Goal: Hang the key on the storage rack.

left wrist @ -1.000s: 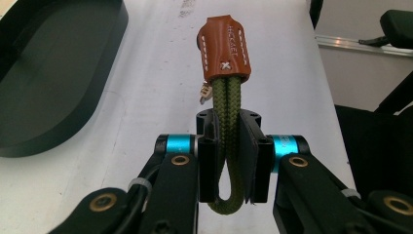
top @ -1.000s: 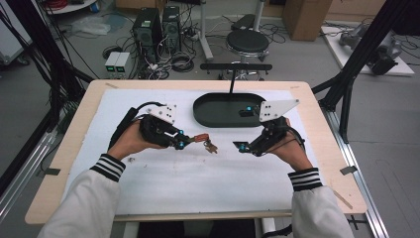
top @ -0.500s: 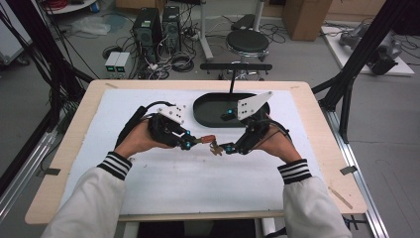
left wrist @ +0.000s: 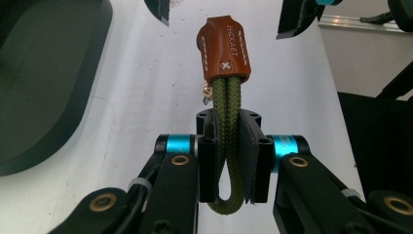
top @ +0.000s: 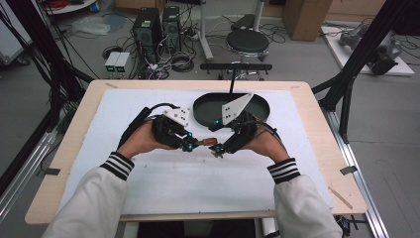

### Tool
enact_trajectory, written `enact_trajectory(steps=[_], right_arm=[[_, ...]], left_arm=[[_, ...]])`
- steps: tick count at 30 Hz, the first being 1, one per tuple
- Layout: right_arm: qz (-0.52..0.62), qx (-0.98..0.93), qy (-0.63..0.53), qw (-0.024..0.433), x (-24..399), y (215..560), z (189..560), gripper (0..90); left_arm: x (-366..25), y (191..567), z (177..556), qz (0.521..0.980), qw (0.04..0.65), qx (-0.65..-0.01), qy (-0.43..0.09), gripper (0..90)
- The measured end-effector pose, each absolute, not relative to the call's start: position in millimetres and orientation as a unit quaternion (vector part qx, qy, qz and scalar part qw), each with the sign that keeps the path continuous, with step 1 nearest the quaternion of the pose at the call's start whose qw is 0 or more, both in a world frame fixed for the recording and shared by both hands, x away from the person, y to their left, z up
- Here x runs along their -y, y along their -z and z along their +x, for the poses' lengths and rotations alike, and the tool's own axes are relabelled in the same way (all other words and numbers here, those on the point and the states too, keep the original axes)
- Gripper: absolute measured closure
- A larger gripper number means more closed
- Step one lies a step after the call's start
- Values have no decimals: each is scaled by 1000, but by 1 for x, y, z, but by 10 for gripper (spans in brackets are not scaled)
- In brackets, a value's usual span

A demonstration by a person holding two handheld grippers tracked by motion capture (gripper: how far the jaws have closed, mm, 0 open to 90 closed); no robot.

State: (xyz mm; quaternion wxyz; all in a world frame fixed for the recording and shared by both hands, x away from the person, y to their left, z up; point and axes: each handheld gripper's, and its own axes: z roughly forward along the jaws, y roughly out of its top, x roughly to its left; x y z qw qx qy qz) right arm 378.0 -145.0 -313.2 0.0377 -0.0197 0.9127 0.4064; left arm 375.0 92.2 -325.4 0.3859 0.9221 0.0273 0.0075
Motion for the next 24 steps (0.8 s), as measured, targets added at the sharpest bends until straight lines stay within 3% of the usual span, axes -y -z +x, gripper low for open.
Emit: enact_trajectory(steps=[24], right_arm=[[-44, -935, -352, 22, 123, 327, 379, 563]], left_arm=[[-90, 329, 376, 932, 362, -18, -13, 790]])
